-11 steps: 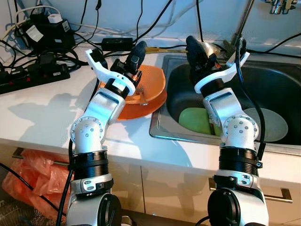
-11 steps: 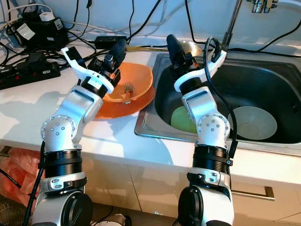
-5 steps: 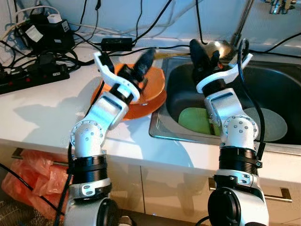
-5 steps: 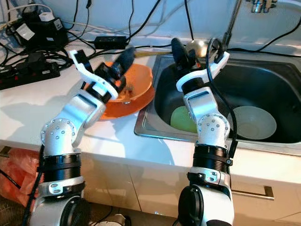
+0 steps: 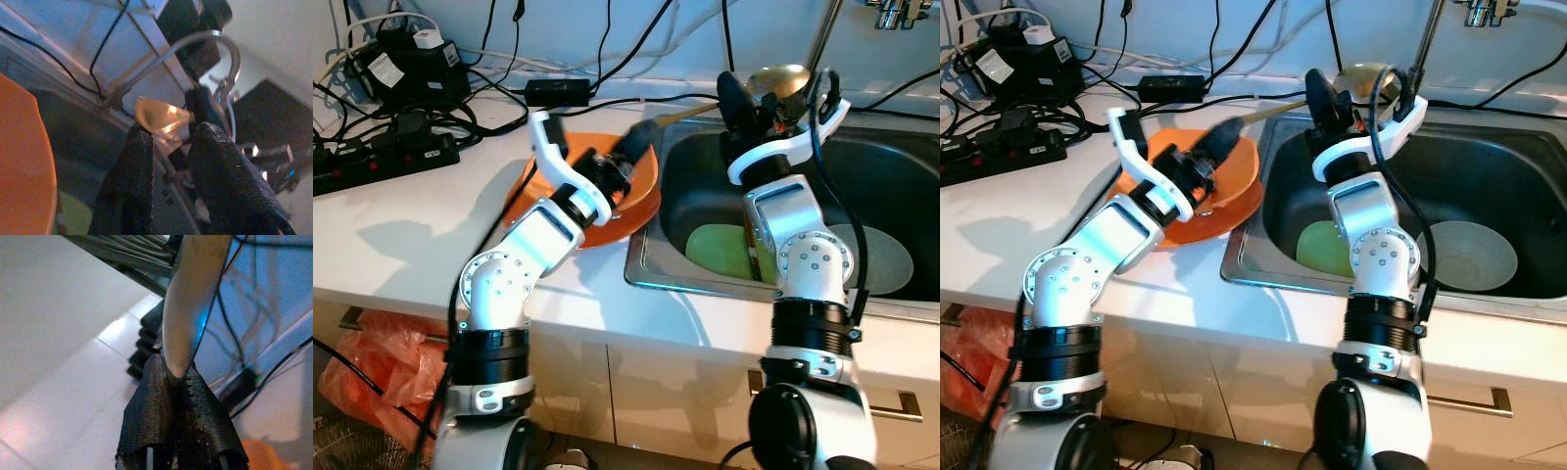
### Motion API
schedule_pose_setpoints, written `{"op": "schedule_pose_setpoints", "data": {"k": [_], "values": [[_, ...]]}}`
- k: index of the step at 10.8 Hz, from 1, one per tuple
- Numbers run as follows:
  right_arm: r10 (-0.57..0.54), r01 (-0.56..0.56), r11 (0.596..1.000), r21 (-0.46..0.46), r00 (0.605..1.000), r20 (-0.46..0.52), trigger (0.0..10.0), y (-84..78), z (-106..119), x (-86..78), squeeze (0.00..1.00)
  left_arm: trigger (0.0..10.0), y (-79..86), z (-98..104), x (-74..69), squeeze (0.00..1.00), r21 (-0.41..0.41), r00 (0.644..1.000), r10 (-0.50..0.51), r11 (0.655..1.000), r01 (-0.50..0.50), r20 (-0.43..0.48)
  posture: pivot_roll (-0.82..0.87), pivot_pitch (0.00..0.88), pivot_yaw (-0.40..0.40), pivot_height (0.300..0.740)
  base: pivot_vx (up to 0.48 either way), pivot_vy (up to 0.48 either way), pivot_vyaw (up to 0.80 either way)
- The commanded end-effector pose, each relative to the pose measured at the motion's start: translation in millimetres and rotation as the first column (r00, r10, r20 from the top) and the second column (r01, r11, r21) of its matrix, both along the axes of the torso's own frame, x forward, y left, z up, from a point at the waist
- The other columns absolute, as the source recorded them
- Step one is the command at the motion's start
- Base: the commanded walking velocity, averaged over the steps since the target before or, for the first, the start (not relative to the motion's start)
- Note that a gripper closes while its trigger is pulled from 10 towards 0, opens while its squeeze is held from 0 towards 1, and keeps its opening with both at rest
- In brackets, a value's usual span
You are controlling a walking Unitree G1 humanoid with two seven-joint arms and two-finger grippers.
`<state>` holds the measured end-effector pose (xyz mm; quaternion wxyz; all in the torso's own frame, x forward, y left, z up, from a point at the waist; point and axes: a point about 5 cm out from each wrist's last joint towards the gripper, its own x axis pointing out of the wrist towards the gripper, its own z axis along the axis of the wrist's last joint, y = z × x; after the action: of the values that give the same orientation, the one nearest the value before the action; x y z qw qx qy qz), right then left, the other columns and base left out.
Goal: Kitchen organization
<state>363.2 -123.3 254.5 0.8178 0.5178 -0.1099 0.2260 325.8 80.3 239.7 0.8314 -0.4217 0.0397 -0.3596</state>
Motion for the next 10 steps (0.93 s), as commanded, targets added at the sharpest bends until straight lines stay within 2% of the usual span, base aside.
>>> {"op": "schedule_pose_setpoints", "data": {"k": [1, 2, 3, 4, 5, 6, 7, 8, 9, 10], "values": [[-0.034, 0.034, 0.998, -0.061, 0.999, 0.005, 0.0, -0.6, 2.3, 1.8, 0.0, 10.0, -0.6, 3.9, -4.3, 1.0, 0.048, 0.999, -0.018, 0.999, 0.016, 0.051, 0.19, 0.034, 0.063, 0.74, 0.0, 0.0, 0.0], [-0.152, 0.15, 0.97, -0.189, 0.988, 0.007, 0.0, -17.8, -2.0, 6.0, 0.0, 10.0, 5.0, 3.3, -6.2, 1.0, 0.103, 0.997, -0.019, 0.995, 0.01, 0.081, 0.19, 0.035, 0.064, 0.74, 0.0, 0.0, 0.0], [-0.286, 0.279, 0.901, -0.332, 0.958, 0.031, 0.0, -43.3, -6.3, 8.7, 0.0, 10.0, 12.9, 0.2, -8.4, 1.0, 0.169, 0.994, -0.015, 0.986, -0.003, 0.105, 0.19, 0.038, 0.061, 0.74, 0.0, 0.0, 0.0], [-0.312, 0.305, 0.877, -0.37, 0.949, 0.044, 0.0, -49.6, -7.0, 8.7, 0.0, 10.0, 15.1, -1.6, -9.4, 1.0, 0.193, 0.994, -0.015, 0.981, -0.007, 0.113, 0.19, 0.038, 0.061, 0.74, 0.0, 0.0, 0.0], [-0.358, 0.353, 0.807, -0.474, 0.93, 0.083, 0.0, -62.0, -9.3, 8.4, 0.0, 10.0, 17.7, -5.1, -12.4, 1.0, 0.251, 0.991, -0.028, 0.968, -0.006, 0.133, 0.19, 0.04, 0.06, 0.74, 0.0, 0.0, 0.0], [-0.386, 0.371, 0.712, -0.597, 0.916, 0.109, 0.0, -73.7, -16.6, 9.2, 0.0, 10.0, 18.3, -8.8, -17.4, 1.0, 0.347, 0.983, -0.071, 0.938, 0.009, 0.167, 0.2, 0.04, 0.063, 0.74, 0.0, 0.0, 0.0], [-0.383, 0.358, 0.643, -0.677, 0.916, 0.122, 0.0, -77.2, -23.7, 10.2, 0.0, 10.0, 18.7, -11.9, -20.2, 1.0, 0.411, 0.977, -0.102, 0.911, 0.017, 0.186, 0.2, 0.04, 0.064, 0.74, 0.0, 0.0, 0.0], [-0.322, 0.269, 0.545, -0.794, 0.942, 0.098, 0.0, -76.1, -39.1, 9.6, 0.0, 10.0, 22.1, -16.2, -21.0, 1.0, 0.506, 0.969, -0.114, 0.863, -0.012, 0.218, 0.2, 0.04, 0.066, 0.74, 0.0, 0.0, 0.0], [-0.3, 0.234, 0.495, -0.837, 0.95, 0.089, 0.0, -76.2, -45.6, 9.2, 0.0, 10.0, 23.5, -16.4, -21.0, 1.0, 0.511, 0.969, -0.112, 0.86, -0.018, 0.222, 0.2, 0.041, 0.068, 0.74, 0.0, 0.0, 0.0], [-0.266, 0.143, 0.392, -0.909, 0.963, 0.037, 0.0, -79.5, -62.5, 10.1, 0.0, 10.0, 26.7, -16.1, -22.0, 1.0, 0.533, 0.966, -0.123, 0.846, -0.019, 0.229, 0.21, 0.043, 0.071, 0.74, 0.0, 0.0, 0.0]]}}
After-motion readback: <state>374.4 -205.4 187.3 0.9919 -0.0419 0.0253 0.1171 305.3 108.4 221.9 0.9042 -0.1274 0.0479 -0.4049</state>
